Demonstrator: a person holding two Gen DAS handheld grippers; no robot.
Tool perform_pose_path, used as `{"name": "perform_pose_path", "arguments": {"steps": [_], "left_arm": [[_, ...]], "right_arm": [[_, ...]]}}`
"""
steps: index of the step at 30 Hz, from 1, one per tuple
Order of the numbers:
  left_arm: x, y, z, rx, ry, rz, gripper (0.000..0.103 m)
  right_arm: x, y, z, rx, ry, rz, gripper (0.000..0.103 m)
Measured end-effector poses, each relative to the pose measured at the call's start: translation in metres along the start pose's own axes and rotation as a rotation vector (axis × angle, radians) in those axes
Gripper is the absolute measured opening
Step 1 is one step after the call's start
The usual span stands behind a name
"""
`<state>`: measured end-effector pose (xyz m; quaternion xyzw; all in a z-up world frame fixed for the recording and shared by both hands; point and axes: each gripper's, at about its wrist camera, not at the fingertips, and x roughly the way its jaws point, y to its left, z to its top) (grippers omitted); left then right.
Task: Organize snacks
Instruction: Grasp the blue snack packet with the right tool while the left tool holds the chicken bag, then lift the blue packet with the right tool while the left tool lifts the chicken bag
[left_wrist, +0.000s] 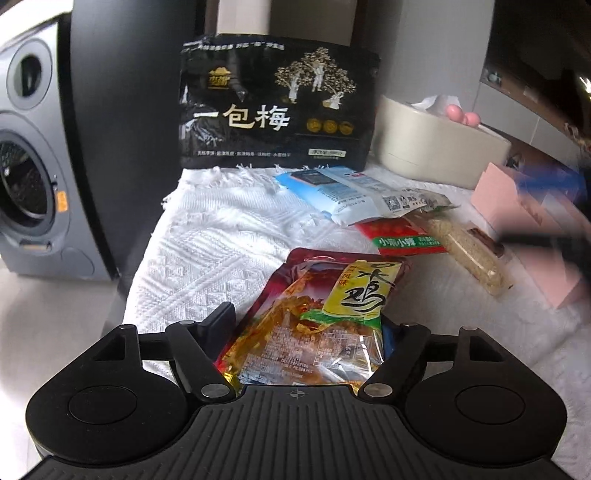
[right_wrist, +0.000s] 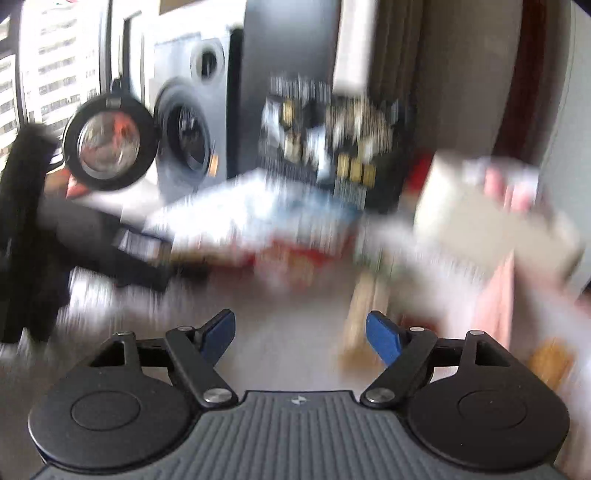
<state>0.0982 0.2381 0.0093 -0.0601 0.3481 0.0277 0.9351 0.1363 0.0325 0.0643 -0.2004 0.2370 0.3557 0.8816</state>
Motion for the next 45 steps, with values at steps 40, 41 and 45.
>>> {"name": "perform_pose_path", "arguments": {"steps": [40, 41, 45], "left_arm": [[0.008, -0.012, -0.003, 0.097, 0.041, 0.031, 0.086], [0.008, -0.012, -0.002, 0.099, 0.046, 0.028, 0.086], [0.007, -0.012, 0.002, 0.075, 0.044, 0.052, 0.078]], "right_arm": [[-0.034, -0.007, -0.023, 0.101, 0.183, 0.110, 0.077], [-0.039, -0.009, -0.030, 0.118, 0.193, 0.119, 0.077], [-0.052, -0.015, -0.055, 0.176, 0.214, 0.120, 0.077]]}}
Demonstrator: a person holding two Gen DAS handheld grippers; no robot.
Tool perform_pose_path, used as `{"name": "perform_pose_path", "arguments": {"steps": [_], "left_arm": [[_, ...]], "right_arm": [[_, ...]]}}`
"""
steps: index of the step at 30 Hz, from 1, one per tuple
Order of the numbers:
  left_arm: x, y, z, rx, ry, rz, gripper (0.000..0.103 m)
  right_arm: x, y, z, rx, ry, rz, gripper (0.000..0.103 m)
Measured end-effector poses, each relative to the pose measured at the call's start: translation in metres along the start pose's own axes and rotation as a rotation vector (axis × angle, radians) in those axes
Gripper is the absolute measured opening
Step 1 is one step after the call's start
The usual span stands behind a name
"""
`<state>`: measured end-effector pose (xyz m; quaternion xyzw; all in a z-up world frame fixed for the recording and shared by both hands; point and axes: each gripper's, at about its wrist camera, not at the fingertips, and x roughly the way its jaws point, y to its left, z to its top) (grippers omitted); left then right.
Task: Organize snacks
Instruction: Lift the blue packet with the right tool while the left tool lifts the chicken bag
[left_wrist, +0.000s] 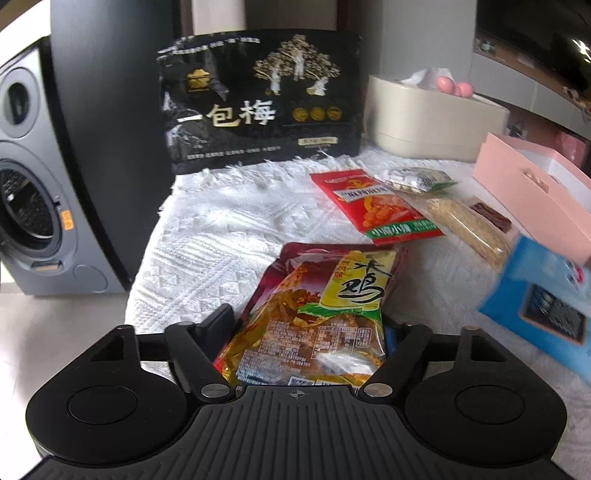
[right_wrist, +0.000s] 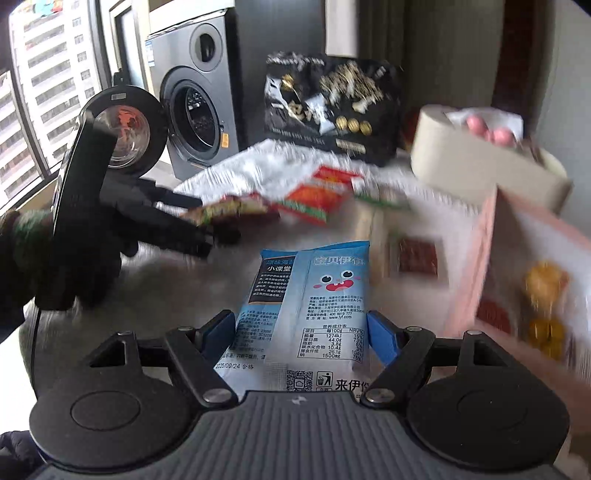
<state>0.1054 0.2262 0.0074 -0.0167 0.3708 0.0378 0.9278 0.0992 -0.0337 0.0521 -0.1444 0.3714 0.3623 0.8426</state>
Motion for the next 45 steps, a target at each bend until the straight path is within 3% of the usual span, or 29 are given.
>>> {"name": "perform_pose_path", "arguments": {"steps": [5, 12, 16, 20, 25, 28, 32, 36, 42, 45], "left_arm": [[-0.024, -0.006, 0.006, -0.046, -0.055, 0.035, 0.075], [-0.098, -0.049, 0.005, 0.072, -0.212, 0.040, 0.075], [-0.109, -0.068, -0.017, 0.070, -0.162, -0.005, 0.075], [-0.104, -0.083, -0.043, 0.053, -0.120, 0.056, 0.075], [-0.083, -0.075, -0.059, -0.055, -0.012, 0.056, 0.076], [-0.083, -0.074, -0.061, -0.057, -0.020, 0.059, 0.076], [-0.084, -0.074, -0.064, -0.058, -0.038, 0.056, 0.077], [-0.086, -0.075, -0.065, -0.061, -0.045, 0.053, 0.077], [-0.085, -0.076, -0.066, -0.056, -0.049, 0.060, 0.078], [-0.086, -0.080, -0.065, -0.043, -0.045, 0.079, 0.078]], "right_arm": [[-0.015, -0.010, -0.024, 0.054, 0.005, -0.023, 0.078], [-0.020, -0.032, -0.059, 0.176, 0.029, 0.070, 0.080], [-0.022, -0.035, -0.071, 0.217, -0.007, 0.083, 0.080], [-0.018, -0.025, -0.068, 0.166, 0.002, 0.040, 0.082], [-0.011, -0.001, -0.072, 0.062, 0.005, -0.050, 0.089], [-0.009, 0.006, -0.073, 0.071, 0.000, -0.085, 0.092], [-0.011, 0.000, -0.070, 0.123, 0.021, -0.053, 0.095], [-0.013, 0.002, -0.069, 0.064, 0.051, -0.031, 0.095], [-0.022, -0.012, -0.059, 0.186, -0.003, -0.023, 0.094], [-0.008, -0.016, -0.054, 0.231, 0.016, -0.026, 0.094]]}}
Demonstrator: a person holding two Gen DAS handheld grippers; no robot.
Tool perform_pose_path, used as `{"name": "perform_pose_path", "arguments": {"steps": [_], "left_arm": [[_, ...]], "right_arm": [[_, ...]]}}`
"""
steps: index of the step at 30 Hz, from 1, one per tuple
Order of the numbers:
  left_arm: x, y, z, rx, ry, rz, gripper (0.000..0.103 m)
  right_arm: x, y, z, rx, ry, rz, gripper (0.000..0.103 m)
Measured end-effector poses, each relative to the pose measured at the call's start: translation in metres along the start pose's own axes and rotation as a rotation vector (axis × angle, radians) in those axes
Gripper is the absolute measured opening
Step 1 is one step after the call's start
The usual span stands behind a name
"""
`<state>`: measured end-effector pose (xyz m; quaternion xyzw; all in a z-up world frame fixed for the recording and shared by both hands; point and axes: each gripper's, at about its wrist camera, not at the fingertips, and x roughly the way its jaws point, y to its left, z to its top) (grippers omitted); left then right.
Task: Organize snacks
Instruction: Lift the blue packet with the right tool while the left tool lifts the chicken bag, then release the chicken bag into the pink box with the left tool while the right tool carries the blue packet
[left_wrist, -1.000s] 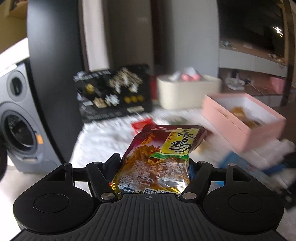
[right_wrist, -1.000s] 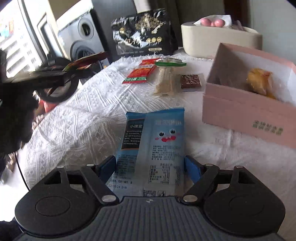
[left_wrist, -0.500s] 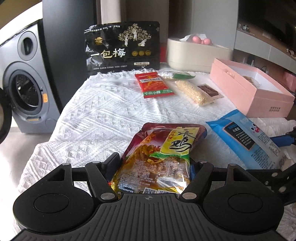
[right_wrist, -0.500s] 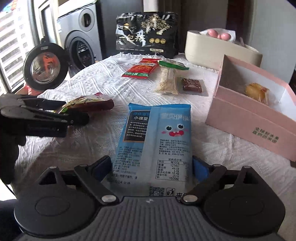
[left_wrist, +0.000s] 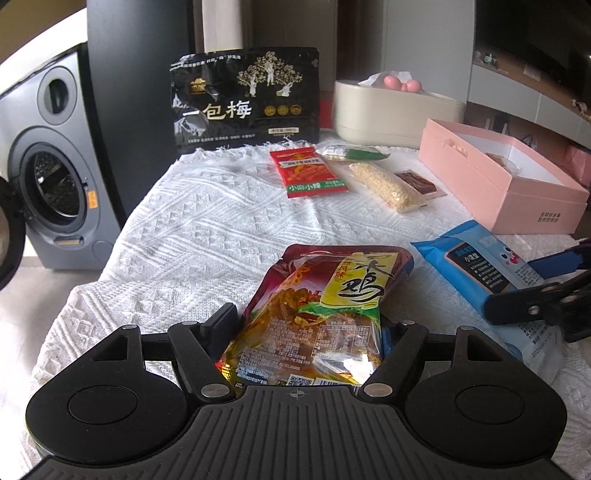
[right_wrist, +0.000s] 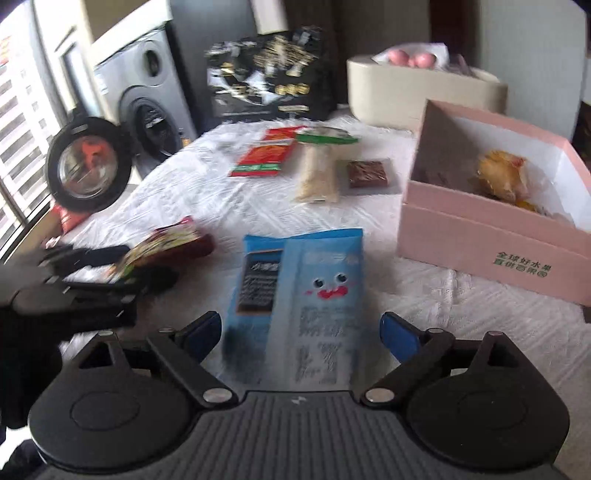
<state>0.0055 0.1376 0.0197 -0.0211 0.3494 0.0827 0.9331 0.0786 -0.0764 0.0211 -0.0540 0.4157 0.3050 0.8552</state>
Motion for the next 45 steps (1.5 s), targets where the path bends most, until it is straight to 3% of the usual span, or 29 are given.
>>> {"name": "perform_pose_path", "arguments": {"steps": [2, 3, 8, 13, 15, 18, 21, 24, 28, 30, 33, 37, 42, 45], "left_arm": [[-0.004, -0.003, 0.000, 0.010, -0.001, 0.017, 0.076], [-0.008, -0.005, 0.000, 0.008, 0.002, 0.013, 0.076], [-0.042, -0.034, -0.005, 0.094, -0.016, -0.094, 0.076], [-0.069, -0.084, -0.001, 0.234, 0.024, -0.365, 0.076], [-0.078, -0.107, 0.009, 0.286, -0.016, -0.418, 0.076], [-0.086, -0.133, 0.038, 0.308, -0.116, -0.438, 0.076], [-0.082, -0.153, 0.079, 0.255, -0.218, -0.409, 0.076], [-0.065, -0.168, 0.123, 0.151, -0.254, -0.369, 0.077], [-0.024, -0.186, 0.173, 0.060, -0.240, -0.394, 0.081], [0.005, -0.195, 0.189, -0.002, -0.191, -0.426, 0.084], [0.044, -0.210, 0.194, 0.016, -0.096, -0.430, 0.086], [0.082, -0.215, 0.190, 0.028, -0.018, -0.407, 0.079], [0.083, -0.176, 0.190, -0.172, -0.072, -0.626, 0.079], [0.074, -0.149, 0.196, -0.223, -0.130, -0.625, 0.079]], "right_arm": [[0.003, 0.007, 0.000, -0.026, 0.001, -0.022, 0.090], [0.002, 0.012, -0.001, -0.060, 0.002, -0.029, 0.081], [-0.046, 0.002, -0.011, -0.069, -0.051, 0.046, 0.079], [-0.133, -0.031, -0.034, -0.038, -0.167, -0.032, 0.079], [-0.166, -0.041, -0.043, -0.045, -0.231, -0.105, 0.079], [-0.204, -0.053, -0.052, -0.043, -0.334, -0.222, 0.079], [-0.223, -0.069, -0.053, 0.001, -0.395, -0.269, 0.079], [-0.225, -0.082, -0.046, 0.024, -0.422, -0.294, 0.079], [-0.217, -0.096, -0.027, 0.022, -0.438, -0.319, 0.079], [-0.211, -0.107, -0.018, 0.041, -0.437, -0.336, 0.079], [-0.199, -0.124, -0.006, 0.096, -0.426, -0.357, 0.079], [-0.181, -0.143, 0.000, 0.153, -0.381, -0.384, 0.079], [-0.150, -0.150, 0.017, 0.171, -0.338, -0.387, 0.079], [-0.136, -0.153, 0.037, 0.186, -0.356, -0.367, 0.079]]}}
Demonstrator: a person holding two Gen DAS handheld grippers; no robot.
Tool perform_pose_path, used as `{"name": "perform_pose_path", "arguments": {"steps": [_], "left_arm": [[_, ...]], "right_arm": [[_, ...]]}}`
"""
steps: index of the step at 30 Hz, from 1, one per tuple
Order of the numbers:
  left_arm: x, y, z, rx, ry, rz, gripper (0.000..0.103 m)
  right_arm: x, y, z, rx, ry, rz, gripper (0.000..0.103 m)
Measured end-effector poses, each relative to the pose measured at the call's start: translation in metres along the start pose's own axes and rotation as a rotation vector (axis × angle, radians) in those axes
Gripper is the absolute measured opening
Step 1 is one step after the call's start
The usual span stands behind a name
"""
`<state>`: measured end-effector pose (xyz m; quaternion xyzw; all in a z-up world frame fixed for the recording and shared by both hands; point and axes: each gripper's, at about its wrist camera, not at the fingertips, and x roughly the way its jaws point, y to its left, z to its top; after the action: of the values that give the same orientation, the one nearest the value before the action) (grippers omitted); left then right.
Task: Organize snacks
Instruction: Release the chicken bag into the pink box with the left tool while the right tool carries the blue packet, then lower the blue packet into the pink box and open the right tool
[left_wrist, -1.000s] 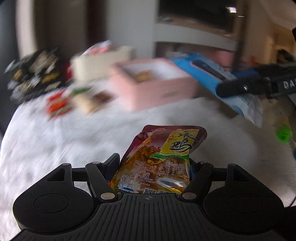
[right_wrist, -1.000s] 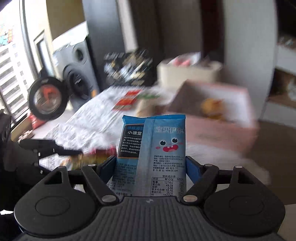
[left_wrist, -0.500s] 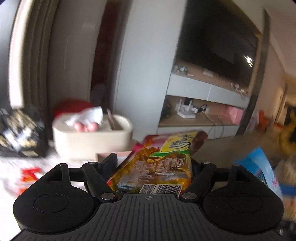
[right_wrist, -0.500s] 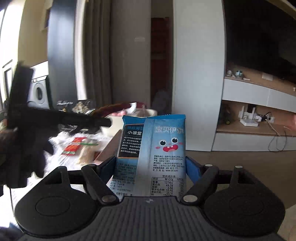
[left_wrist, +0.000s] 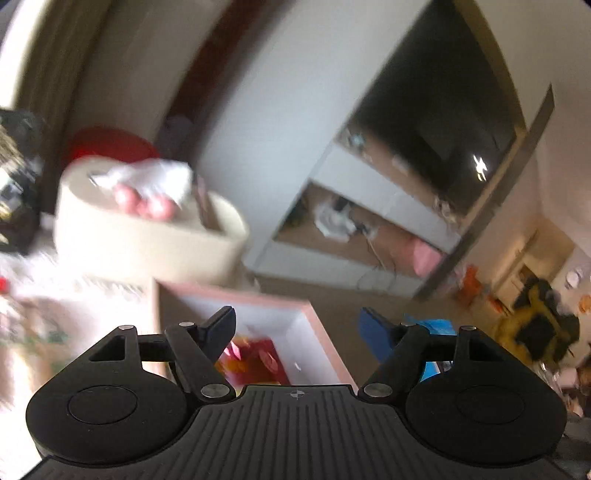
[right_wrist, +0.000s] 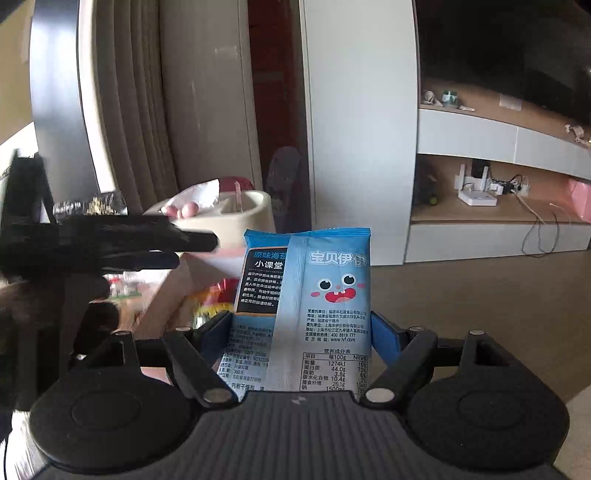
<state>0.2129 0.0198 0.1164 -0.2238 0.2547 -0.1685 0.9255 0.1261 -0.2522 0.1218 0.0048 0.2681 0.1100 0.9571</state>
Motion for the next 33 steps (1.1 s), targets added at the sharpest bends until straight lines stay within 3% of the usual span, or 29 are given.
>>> {"name": "perform_pose_path", "arguments": {"steps": [4, 6, 11, 17, 19, 21, 23, 26, 28, 31, 33], "left_arm": [[-0.017, 0.016, 0.002, 0.034, 0.021, 0.094, 0.079], [-0.032, 0.023, -0.006, 0.056, 0.026, 0.128, 0.079], [-0.069, 0.063, -0.023, 0.093, 0.009, 0.222, 0.079], [-0.089, 0.139, -0.029, -0.044, -0.012, 0.362, 0.079], [-0.092, 0.151, -0.031, -0.067, -0.022, 0.381, 0.079], [-0.101, 0.153, -0.035, -0.050, -0.036, 0.394, 0.079], [-0.106, 0.154, -0.040, -0.007, -0.042, 0.416, 0.079], [-0.104, 0.158, -0.044, 0.033, -0.023, 0.442, 0.079], [-0.099, 0.164, -0.047, 0.015, -0.010, 0.431, 0.079], [-0.093, 0.169, -0.052, 0.017, -0.002, 0.437, 0.079], [-0.089, 0.170, -0.053, 0.022, 0.006, 0.440, 0.079]], "right_arm": [[0.025, 0.014, 0.031, 0.023, -0.058, 0.048, 0.080], [0.041, 0.024, 0.037, -0.029, -0.069, 0.047, 0.083], [0.097, 0.052, 0.024, -0.165, 0.122, -0.009, 0.084], [0.112, 0.039, 0.023, 0.067, 0.203, 0.200, 0.085], [0.132, 0.043, 0.018, 0.081, 0.297, 0.171, 0.085], [0.151, 0.051, 0.009, 0.034, 0.357, 0.088, 0.085], [0.157, 0.061, 0.001, -0.031, 0.322, 0.020, 0.085], [0.157, 0.075, -0.001, -0.141, 0.276, 0.010, 0.085], [0.155, 0.075, 0.004, -0.108, 0.300, 0.097, 0.085], [0.141, 0.057, 0.018, 0.064, 0.282, 0.245, 0.085], [0.137, 0.063, 0.022, 0.004, 0.276, 0.130, 0.085]]}}
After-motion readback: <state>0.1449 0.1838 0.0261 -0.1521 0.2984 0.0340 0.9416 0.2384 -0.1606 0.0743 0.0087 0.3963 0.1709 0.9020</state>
